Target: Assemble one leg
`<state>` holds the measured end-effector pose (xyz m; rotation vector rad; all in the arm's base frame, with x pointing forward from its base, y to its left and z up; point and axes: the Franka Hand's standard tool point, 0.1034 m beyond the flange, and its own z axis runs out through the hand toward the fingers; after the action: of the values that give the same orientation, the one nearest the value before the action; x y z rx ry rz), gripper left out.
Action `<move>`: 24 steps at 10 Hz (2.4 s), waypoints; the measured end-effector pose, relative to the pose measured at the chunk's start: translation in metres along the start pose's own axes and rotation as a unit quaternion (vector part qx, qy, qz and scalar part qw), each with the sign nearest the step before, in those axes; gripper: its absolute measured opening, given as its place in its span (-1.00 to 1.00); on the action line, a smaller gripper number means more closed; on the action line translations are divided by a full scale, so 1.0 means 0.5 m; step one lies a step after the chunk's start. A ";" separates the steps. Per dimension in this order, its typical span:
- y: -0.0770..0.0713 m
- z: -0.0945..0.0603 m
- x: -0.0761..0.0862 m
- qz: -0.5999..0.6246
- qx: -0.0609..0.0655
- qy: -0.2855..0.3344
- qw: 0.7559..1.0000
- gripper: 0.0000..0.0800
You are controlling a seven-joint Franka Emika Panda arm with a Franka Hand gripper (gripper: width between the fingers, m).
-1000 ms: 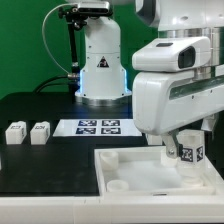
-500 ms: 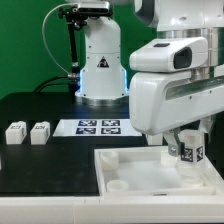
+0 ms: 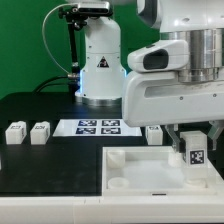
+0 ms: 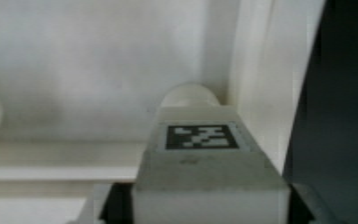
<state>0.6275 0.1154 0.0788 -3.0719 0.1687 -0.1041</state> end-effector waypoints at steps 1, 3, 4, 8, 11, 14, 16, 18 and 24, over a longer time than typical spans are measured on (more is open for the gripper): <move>-0.001 0.000 0.007 0.089 0.000 -0.006 0.996 -0.27; 0.000 0.003 0.020 0.298 0.016 -0.013 0.954 -0.27; 0.006 0.004 0.022 0.376 0.027 -0.022 0.926 -0.27; 0.009 0.006 0.021 0.543 0.030 -0.031 0.839 -0.27; 0.001 0.008 0.020 0.728 0.043 -0.050 0.682 -0.27; -0.009 0.011 0.012 0.632 0.042 -0.049 0.772 0.31; -0.027 0.017 0.004 0.491 0.037 -0.041 0.869 0.56; -0.020 0.017 0.007 0.386 0.041 -0.035 0.921 0.62; -0.010 0.019 0.008 0.137 0.002 -0.025 0.990 0.39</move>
Offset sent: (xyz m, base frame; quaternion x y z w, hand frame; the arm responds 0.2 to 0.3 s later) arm 0.0355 0.0155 0.0088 0.1382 -0.0289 0.4838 0.8637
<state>0.6327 0.1206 0.0697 -3.0067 0.5830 -0.0132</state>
